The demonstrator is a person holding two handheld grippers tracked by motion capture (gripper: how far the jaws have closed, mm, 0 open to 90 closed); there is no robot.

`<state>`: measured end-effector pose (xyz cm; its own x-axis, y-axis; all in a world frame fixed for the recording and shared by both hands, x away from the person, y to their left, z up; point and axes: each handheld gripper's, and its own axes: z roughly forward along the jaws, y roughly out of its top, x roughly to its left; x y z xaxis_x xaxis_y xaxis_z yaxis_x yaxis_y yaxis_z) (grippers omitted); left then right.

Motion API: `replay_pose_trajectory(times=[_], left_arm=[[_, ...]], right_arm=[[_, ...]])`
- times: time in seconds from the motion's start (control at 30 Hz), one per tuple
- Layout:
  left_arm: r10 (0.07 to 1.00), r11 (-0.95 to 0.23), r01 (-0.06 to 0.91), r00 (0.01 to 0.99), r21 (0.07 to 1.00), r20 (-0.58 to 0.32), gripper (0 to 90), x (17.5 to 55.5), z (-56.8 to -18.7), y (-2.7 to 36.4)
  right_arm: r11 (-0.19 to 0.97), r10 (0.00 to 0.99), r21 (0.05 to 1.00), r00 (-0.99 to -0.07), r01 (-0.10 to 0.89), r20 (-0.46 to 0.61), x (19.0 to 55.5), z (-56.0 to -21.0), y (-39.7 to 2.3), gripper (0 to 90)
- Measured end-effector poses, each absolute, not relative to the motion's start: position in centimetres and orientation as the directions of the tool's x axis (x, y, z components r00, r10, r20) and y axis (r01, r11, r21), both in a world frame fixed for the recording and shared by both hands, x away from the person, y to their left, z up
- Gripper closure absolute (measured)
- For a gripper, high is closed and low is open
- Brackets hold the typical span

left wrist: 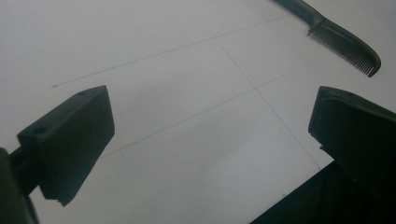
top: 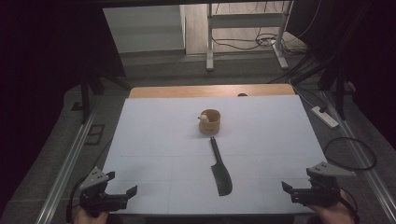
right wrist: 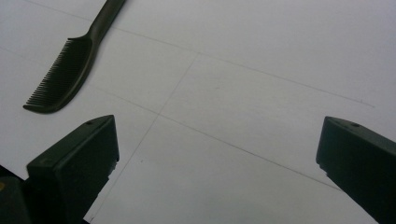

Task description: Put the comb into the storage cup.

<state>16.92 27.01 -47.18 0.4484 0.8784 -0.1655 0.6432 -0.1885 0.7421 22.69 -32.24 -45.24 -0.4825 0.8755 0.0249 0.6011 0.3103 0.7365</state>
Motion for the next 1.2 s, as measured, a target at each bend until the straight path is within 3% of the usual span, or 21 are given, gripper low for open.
replay_pose_trajectory(times=[1.2], left_arm=[[0.877,-0.162,0.650,0.440,0.743,-0.194,1.5,16.63,-47.24,27.40]], right_arm=[[0.393,0.831,0.702,-0.556,0.594,0.006,23.24,-45.39,-31.30,0.0]])
